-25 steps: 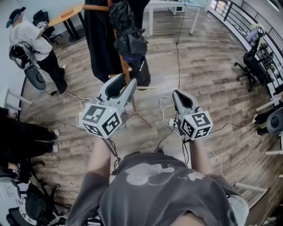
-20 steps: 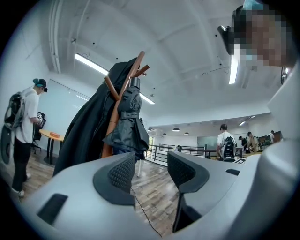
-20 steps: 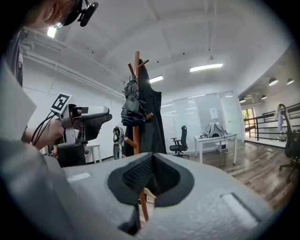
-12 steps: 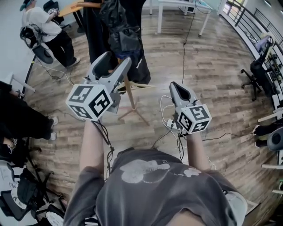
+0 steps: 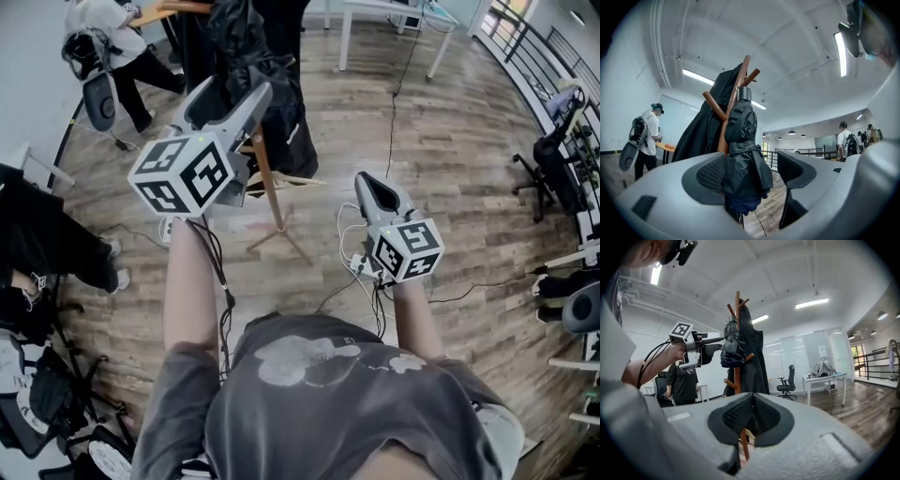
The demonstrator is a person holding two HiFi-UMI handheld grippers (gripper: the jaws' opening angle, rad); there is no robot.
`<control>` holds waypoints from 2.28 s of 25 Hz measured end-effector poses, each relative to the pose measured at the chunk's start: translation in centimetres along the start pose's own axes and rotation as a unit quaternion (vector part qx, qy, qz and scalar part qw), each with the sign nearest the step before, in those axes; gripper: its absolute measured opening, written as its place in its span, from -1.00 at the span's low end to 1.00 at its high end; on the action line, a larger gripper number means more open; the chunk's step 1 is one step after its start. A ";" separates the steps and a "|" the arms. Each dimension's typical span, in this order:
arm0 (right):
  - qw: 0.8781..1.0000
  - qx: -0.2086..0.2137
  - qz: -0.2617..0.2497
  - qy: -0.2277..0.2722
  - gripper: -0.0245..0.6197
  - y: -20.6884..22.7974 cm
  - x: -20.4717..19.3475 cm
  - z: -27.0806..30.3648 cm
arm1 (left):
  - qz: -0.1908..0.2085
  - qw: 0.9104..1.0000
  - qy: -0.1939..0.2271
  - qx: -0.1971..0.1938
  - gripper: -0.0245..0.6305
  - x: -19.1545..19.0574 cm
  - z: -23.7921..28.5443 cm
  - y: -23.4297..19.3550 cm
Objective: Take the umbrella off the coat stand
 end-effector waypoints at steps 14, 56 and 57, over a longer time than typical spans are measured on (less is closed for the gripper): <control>1.000 0.020 -0.001 -0.014 -0.93 0.6 -0.7 -0.2 | -0.017 0.998 0.021 0.055 0.20 3.3 4.5 -1.2; 1.000 0.017 -0.019 -0.010 -0.93 -0.5 0.0 0.9 | 0.076 0.996 0.033 0.030 -0.12 6.3 3.6 -0.2; 1.000 0.017 -0.020 -0.010 -0.93 -0.8 0.1 0.9 | 0.076 0.996 0.034 0.026 -0.12 6.3 3.3 0.0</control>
Point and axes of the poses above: the fingertips, and each gripper's own axes: z forward along the fingers, y to its right, x out of its top, the point moved 2 cm from there along -z, backward along the fingers, and after that the axes turned 7 degrees about x, right-handed, at the moved point
